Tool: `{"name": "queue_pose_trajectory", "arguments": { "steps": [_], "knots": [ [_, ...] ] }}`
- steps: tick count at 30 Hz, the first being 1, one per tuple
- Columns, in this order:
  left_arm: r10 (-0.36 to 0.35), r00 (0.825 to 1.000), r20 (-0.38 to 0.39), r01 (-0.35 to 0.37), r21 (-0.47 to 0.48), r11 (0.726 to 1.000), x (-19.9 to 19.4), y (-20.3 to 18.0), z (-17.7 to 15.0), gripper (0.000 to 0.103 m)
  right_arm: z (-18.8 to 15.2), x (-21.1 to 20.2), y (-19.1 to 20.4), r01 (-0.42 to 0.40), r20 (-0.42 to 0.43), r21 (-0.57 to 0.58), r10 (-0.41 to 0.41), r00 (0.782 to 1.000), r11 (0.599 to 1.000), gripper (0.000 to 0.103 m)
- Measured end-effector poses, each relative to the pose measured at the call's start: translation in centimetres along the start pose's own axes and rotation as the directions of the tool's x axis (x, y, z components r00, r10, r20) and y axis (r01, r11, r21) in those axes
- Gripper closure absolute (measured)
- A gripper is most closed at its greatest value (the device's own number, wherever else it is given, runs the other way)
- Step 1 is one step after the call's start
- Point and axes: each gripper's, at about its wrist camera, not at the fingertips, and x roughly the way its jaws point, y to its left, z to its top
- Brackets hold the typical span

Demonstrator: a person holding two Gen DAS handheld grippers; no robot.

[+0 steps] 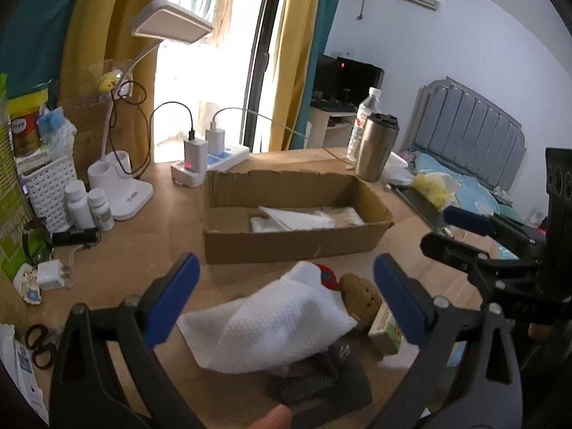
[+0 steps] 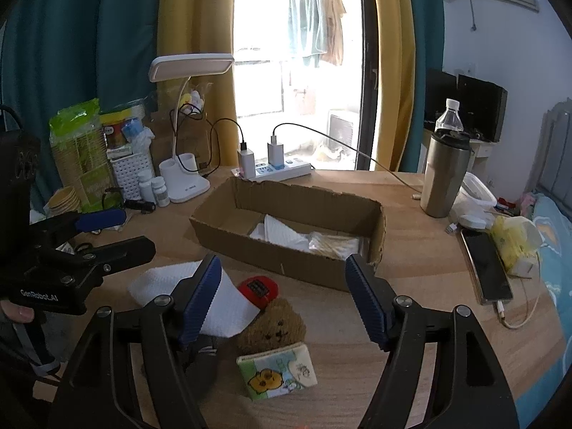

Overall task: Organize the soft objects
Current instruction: 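Move both grippers back toward the remaining items beside the box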

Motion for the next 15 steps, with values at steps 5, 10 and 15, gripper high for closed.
{"name": "queue_pose_trajectory", "arguments": {
  "steps": [5,10,15],
  "knots": [
    [0.018,1.000,-0.012,-0.018,-0.006,1.000,-0.1,-0.3,-1.1,0.004,-1.3,-0.3,0.2,-0.005,-0.013,-0.003,0.005,1.000,1.000,0.028],
    [0.022,1.000,-0.006,-0.022,-0.020,1.000,-0.5,-0.4,-2.3,0.004,-2.6,-0.5,0.3,-0.007,-0.029,0.002,0.007,1.000,1.000,0.028],
    [0.033,0.999,-0.022,-0.033,-0.011,0.999,-0.5,-0.9,-3.4,0.004,-3.8,-0.4,0.3,-0.011,-0.046,0.008,0.012,0.999,1.000,0.028]
  ]
}}
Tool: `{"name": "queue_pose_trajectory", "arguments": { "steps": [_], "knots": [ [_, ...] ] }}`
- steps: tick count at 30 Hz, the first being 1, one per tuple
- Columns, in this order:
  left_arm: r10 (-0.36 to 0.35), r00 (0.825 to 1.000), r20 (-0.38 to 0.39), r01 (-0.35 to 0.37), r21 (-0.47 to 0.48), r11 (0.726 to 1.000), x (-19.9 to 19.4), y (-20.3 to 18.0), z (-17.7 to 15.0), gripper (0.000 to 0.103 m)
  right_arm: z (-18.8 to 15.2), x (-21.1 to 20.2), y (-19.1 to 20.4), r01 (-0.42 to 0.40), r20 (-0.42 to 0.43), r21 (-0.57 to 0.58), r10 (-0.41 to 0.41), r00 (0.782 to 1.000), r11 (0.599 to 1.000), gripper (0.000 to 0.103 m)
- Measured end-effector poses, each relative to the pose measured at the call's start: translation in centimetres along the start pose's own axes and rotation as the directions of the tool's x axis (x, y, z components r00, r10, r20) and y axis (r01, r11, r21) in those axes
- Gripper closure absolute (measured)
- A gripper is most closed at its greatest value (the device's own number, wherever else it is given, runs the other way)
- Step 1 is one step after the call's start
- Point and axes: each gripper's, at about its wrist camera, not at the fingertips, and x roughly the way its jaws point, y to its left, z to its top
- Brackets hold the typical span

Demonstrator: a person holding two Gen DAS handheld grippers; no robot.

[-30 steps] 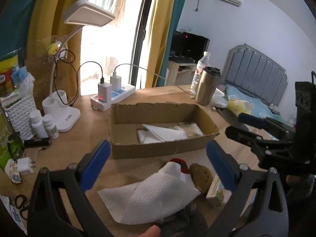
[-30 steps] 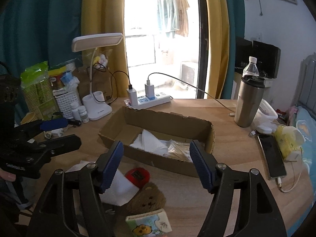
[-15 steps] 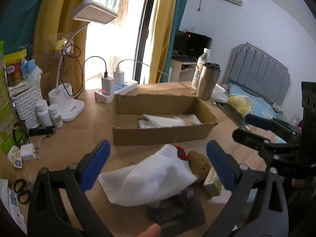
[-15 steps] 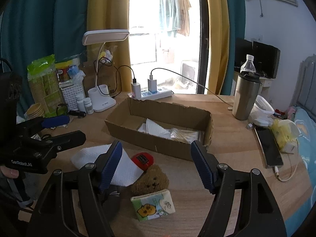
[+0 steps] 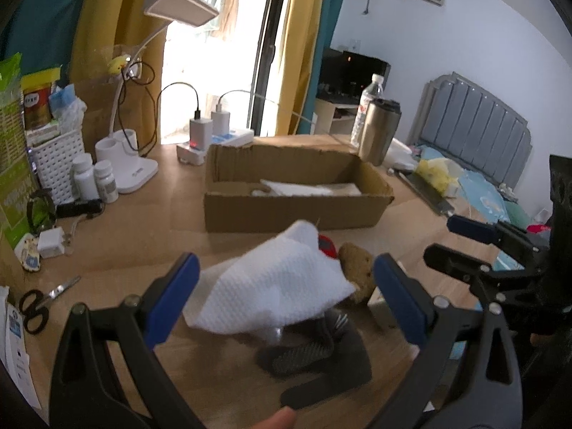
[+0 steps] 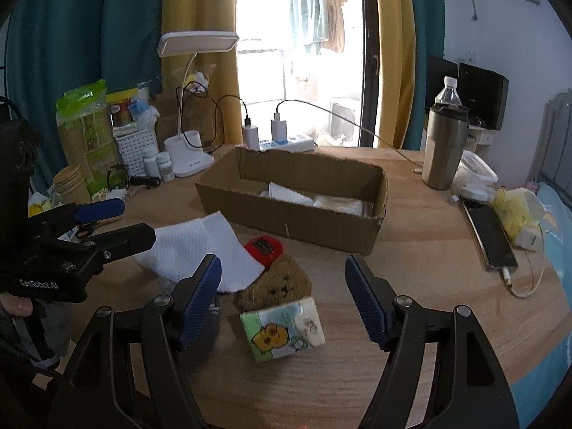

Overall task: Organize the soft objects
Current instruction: 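Move both grippers back toward the remaining items beside the box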

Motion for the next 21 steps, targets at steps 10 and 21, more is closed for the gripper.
{"name": "queue_pose_trajectory", "arguments": {
  "steps": [10,21],
  "knots": [
    [-0.004,0.998,-0.056,0.002,-0.035,0.999,0.8,0.3,-2.2,0.004,-2.0,1.2,0.4,-0.027,-0.042,0.004,0.027,0.999,1.000,0.028],
    [0.017,0.997,-0.073,-0.021,-0.053,0.998,2.2,0.4,-3.6,0.004,-3.7,3.2,0.0,-0.037,-0.080,0.011,0.038,0.996,0.999,0.028]
  ]
}}
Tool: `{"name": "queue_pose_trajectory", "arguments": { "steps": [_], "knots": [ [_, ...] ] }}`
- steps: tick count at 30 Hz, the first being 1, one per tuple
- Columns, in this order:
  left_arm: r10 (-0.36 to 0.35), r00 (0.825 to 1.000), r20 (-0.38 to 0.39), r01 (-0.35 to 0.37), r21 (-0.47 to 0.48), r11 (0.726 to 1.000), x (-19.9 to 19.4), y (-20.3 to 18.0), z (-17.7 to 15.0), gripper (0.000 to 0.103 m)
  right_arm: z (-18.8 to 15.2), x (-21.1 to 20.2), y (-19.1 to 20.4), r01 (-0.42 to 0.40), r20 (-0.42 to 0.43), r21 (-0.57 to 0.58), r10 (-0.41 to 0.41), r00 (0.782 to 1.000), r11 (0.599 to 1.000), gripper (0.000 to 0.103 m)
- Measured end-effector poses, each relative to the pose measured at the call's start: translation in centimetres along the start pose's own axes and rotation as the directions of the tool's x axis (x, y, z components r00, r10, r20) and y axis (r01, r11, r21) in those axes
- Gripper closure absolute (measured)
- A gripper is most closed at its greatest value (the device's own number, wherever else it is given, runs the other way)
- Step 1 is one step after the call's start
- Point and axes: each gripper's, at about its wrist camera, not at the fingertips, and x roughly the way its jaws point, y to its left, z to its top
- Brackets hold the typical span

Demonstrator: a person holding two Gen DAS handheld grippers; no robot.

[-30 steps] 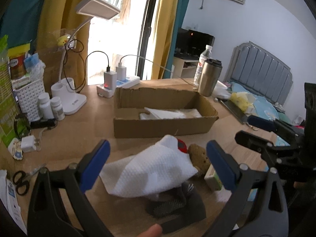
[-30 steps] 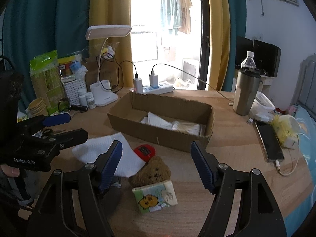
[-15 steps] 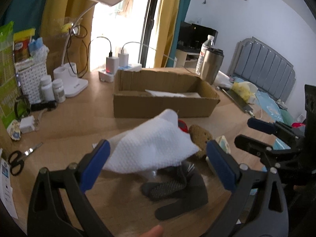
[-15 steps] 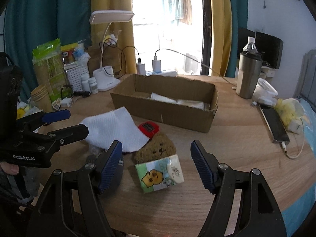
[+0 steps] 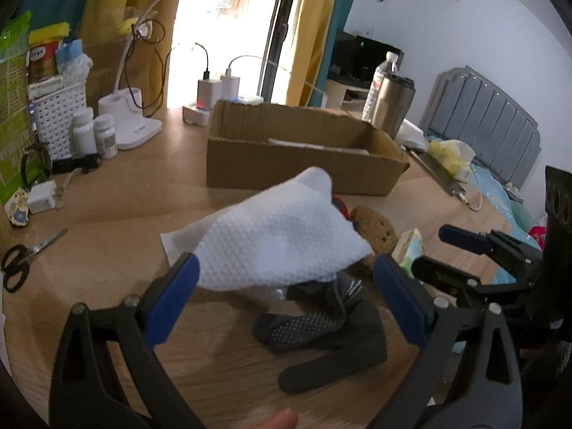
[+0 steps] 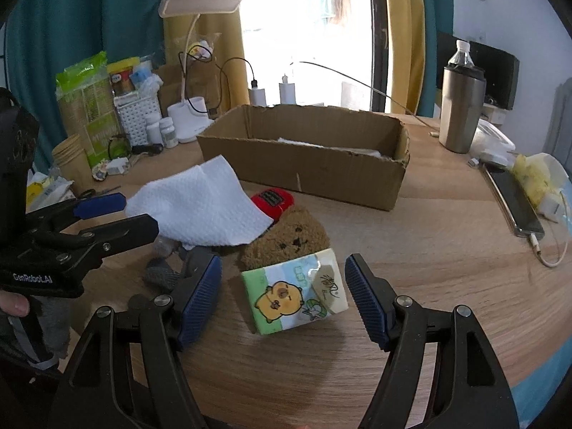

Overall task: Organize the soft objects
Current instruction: 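Move both grippers back toward the remaining items beside the box, then grasp the cartoon tissue pack with the right gripper while left gripper grasps white wipe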

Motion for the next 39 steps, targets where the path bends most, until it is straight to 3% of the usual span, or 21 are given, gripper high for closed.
{"name": "queue_pose_trajectory", "arguments": {
  "steps": [5,12,26,30,32,33,35,37,39],
  "knots": [
    [0.020,1.000,-0.013,-0.020,-0.004,1.000,0.8,0.2,-0.3,0.004,-0.3,0.8,-0.7,-0.001,-0.016,0.013,0.001,1.000,1.000,0.028],
    [0.101,0.993,0.064,-0.102,0.008,0.995,0.6,0.4,0.8,0.004,-0.8,1.9,-0.9,-0.025,-0.036,0.017,0.026,0.999,1.000,0.027],
    [0.138,0.990,0.000,-0.138,0.042,0.990,4.1,0.1,1.1,0.005,-1.2,2.4,-1.5,-0.078,-0.046,0.029,0.079,0.996,0.997,0.028],
    [0.124,0.992,-0.007,-0.124,0.027,0.992,4.1,0.3,1.0,0.017,-1.2,2.4,-1.2,-0.086,-0.044,0.013,0.087,0.995,0.996,0.029],
    [0.125,0.992,0.015,-0.126,0.028,0.992,3.7,0.3,1.1,0.030,-1.2,2.3,-1.0,-0.086,-0.044,0.004,0.086,0.995,0.996,0.029],
    [0.125,0.992,0.023,-0.126,0.029,0.992,3.5,0.3,1.1,0.042,-1.2,2.3,-0.9,-0.086,-0.045,0.000,0.086,0.995,0.996,0.029],
    [0.139,0.990,0.030,-0.140,0.045,0.989,3.3,0.2,1.1,0.046,-1.3,2.1,-0.7,-0.086,-0.043,-0.007,0.086,0.995,0.996,0.030],
    [0.134,0.990,0.033,-0.135,0.052,0.989,3.2,0.1,1.1,0.058,-1.2,2.0,-0.6,-0.086,-0.040,-0.014,0.086,0.996,0.996,0.030],
    [0.130,0.991,0.034,-0.132,0.060,0.989,3.1,0.0,1.1,0.061,-1.2,1.8,-0.6,-0.084,-0.035,-0.018,0.084,0.996,0.996,0.030]
  ]
}}
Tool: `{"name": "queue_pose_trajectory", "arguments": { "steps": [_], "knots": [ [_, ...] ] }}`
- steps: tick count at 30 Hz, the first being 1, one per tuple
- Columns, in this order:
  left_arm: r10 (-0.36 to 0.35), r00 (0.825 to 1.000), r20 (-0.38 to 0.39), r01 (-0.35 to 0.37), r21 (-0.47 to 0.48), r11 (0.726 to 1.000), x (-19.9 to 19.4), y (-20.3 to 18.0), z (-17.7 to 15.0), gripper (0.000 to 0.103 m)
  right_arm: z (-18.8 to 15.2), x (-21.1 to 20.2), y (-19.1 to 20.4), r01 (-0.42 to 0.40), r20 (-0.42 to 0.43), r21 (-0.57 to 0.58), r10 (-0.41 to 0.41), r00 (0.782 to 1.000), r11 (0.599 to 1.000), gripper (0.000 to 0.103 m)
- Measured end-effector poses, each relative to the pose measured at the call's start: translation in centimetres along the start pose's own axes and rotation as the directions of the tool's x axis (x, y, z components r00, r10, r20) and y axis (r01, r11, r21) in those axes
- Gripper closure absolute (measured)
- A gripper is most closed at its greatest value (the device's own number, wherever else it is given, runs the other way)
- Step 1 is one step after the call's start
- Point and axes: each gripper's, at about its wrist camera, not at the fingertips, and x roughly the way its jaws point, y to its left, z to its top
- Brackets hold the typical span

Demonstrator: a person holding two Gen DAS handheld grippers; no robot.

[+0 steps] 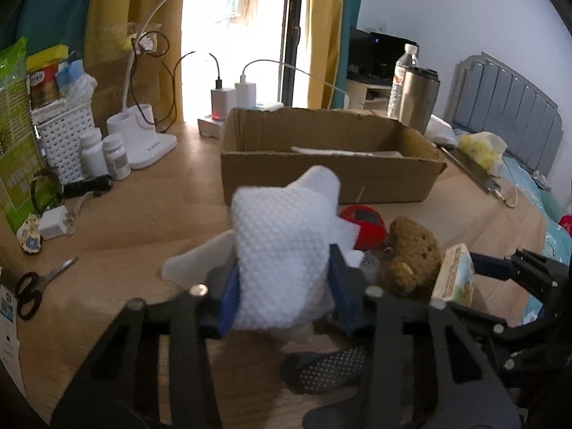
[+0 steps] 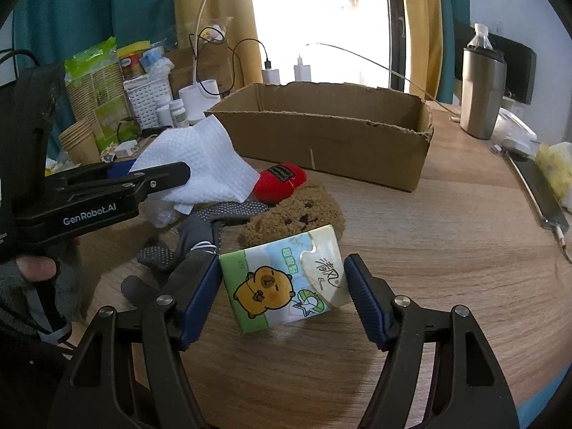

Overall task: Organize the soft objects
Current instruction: 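Grasp the cartoon tissue pack with the right gripper while left gripper grasps white wipe, then carry the tissue pack and white wipe toward the cardboard box with both grippers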

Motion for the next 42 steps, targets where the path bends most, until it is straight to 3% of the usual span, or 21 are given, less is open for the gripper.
{"name": "queue_pose_trajectory", "arguments": {
  "steps": [6,7,21,42],
  "knots": [
    [-0.011,0.999,0.039,0.010,0.018,1.000,-1.2,-0.3,0.3,0.088,0.2,-0.5,0.3,0.006,0.016,-0.010,-0.006,1.000,1.000,0.030],
    [-0.005,0.999,0.048,0.004,0.018,1.000,-1.4,-0.2,0.4,0.089,0.2,-0.6,0.3,0.007,0.017,-0.011,-0.006,1.000,1.000,0.030],
    [-0.061,0.992,0.115,0.064,-0.021,0.998,-4.4,0.3,2.0,0.089,1.3,-2.5,0.4,0.022,0.065,-0.015,-0.021,0.998,1.000,0.030],
    [-0.071,0.980,0.185,0.074,-0.012,0.997,-6.4,1.0,5.6,0.089,5.3,-4.0,-1.0,0.065,0.136,-0.020,-0.061,0.989,0.998,0.030]
  ]
}}
